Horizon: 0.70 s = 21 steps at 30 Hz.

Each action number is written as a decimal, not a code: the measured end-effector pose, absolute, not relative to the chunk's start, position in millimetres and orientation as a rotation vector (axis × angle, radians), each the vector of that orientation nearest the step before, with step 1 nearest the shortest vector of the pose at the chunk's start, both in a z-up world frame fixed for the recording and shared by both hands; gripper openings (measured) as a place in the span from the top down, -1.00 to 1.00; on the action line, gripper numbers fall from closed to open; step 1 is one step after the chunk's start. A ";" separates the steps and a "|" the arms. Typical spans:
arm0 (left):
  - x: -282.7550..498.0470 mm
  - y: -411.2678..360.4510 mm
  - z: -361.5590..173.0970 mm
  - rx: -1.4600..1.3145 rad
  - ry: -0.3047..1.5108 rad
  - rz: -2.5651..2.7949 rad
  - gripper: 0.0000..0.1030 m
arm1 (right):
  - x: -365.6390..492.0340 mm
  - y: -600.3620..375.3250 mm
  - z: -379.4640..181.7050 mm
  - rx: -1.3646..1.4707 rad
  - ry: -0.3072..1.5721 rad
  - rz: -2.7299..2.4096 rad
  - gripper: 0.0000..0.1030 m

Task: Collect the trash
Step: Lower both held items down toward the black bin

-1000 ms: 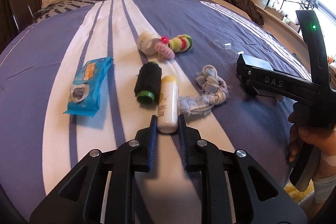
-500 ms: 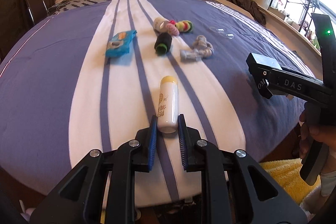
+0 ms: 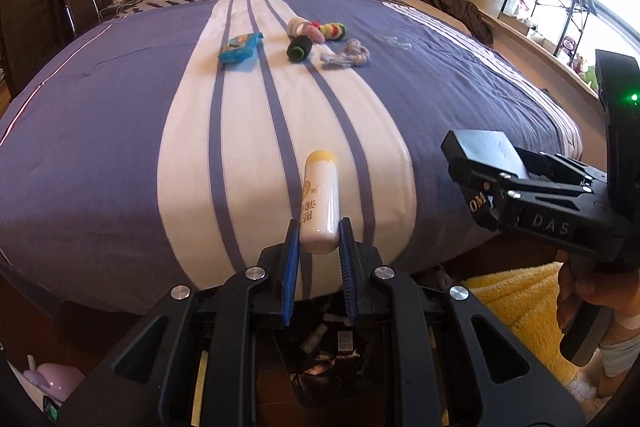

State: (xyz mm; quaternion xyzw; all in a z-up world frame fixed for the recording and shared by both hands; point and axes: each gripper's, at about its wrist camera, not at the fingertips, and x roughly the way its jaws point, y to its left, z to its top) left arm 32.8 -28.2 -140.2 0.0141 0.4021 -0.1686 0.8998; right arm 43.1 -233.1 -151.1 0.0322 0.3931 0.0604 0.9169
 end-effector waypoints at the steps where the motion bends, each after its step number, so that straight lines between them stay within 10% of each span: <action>1: 26.2 -27.6 -144.1 0.027 0.839 -0.349 0.66 | 38.5 -232.4 -154.5 0.070 0.815 0.130 -0.58; 21: -12.3 -32.9 -270.8 0.006 1.115 -0.370 0.65 | 0.6 -207.6 -265.7 0.097 1.070 0.210 -0.58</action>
